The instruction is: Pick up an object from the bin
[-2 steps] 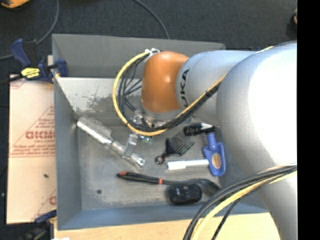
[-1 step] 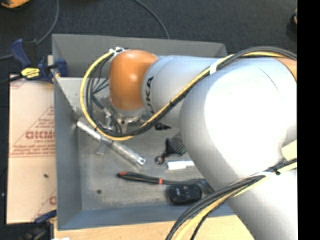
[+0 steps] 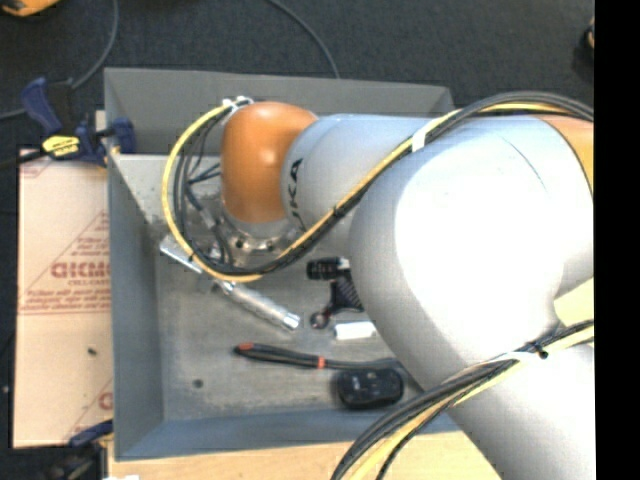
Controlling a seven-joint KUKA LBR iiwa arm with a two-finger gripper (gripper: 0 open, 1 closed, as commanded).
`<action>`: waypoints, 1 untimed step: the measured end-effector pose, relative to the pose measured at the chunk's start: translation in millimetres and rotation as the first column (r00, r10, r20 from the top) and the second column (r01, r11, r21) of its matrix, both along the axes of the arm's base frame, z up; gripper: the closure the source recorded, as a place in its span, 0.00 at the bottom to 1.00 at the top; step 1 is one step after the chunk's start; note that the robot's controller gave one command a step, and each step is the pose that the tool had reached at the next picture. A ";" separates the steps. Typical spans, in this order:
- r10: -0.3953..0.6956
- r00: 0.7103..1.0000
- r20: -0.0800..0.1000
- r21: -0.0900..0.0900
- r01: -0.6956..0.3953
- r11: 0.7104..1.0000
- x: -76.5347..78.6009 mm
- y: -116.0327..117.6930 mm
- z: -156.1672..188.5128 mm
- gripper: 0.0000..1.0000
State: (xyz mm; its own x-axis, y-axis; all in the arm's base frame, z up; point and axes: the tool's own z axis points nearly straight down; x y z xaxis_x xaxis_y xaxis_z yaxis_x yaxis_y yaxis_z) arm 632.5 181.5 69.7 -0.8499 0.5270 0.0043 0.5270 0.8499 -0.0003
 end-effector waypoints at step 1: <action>0.000 1.000 0.000 0.000 0.000 1.000 0.0 0.0 0.0 1.00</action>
Offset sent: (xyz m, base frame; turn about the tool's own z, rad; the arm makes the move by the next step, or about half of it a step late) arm 0.0000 0.0000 0.0575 0.0000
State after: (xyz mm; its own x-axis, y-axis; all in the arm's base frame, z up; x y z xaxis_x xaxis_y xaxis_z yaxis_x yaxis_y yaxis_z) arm 632.5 181.5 69.7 -0.8499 0.5269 0.0042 0.5269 0.8499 -0.0003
